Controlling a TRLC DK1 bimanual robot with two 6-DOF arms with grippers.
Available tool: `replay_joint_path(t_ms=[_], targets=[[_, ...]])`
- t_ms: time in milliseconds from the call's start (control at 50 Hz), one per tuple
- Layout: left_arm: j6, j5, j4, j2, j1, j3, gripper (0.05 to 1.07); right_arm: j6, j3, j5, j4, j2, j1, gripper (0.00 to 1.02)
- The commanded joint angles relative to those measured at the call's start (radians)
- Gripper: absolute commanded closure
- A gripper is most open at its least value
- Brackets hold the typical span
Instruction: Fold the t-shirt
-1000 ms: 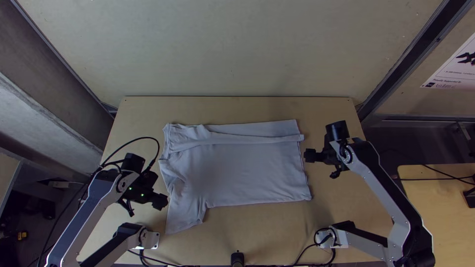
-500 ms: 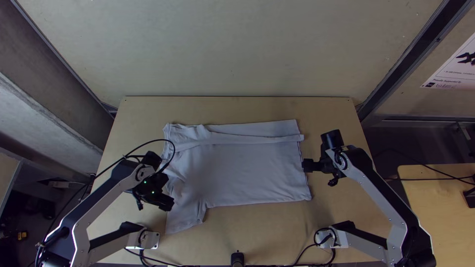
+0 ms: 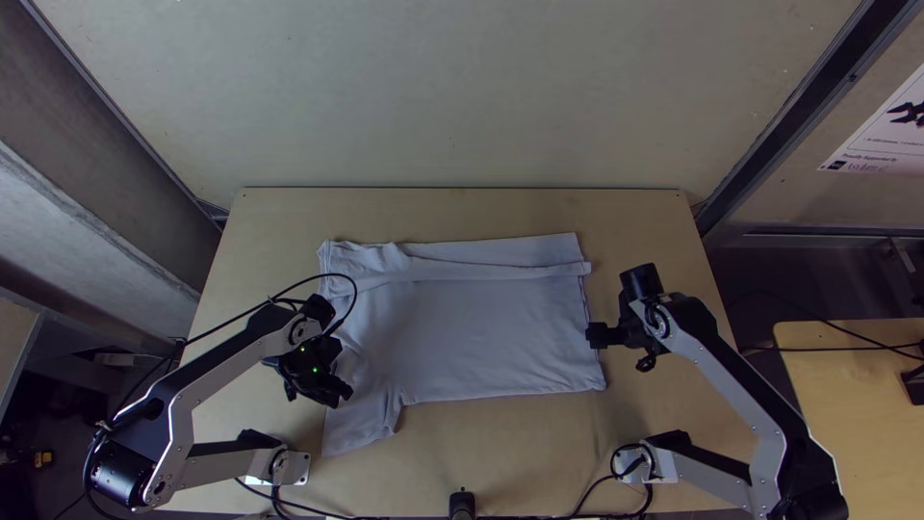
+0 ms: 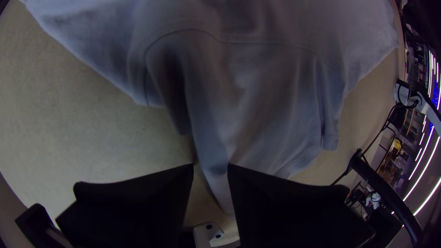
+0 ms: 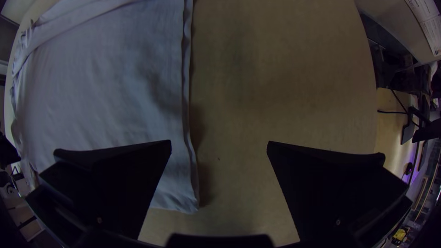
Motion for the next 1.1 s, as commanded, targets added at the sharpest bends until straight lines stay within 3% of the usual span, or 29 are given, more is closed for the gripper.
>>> replay_joint_path(t_ms=[0,300,620,760,900,1020,1080], targets=[[-0.018,0.028,-0.012,0.006,-0.016,0.000,1.02,-0.035,-0.039,-0.002,-0.002,-0.014,-0.005,0.07],[-0.051,0.077,-0.006,-0.020,-0.026,0.009,1.04,-0.041,-0.073,-0.005,-0.088,0.020,0.042,0.07],[-0.051,0.077,-0.003,-0.027,-0.015,0.020,1.04,-0.034,-0.094,-0.076,-0.140,0.068,0.131,0.07],[-0.051,0.076,0.000,-0.021,-0.013,0.029,1.04,-0.037,-0.092,-0.079,-0.141,0.120,0.139,0.07],[-0.048,0.076,0.000,-0.012,-0.004,0.044,1.04,-0.038,-0.092,-0.088,-0.141,0.164,0.143,0.22],[-0.044,0.076,0.000,-0.009,0.002,0.053,1.04,-0.038,-0.091,-0.129,-0.152,0.181,0.140,0.45],[-0.038,0.076,0.000,-0.007,0.013,0.058,1.04,-0.038,-0.089,-0.134,-0.152,0.184,0.145,0.51]])
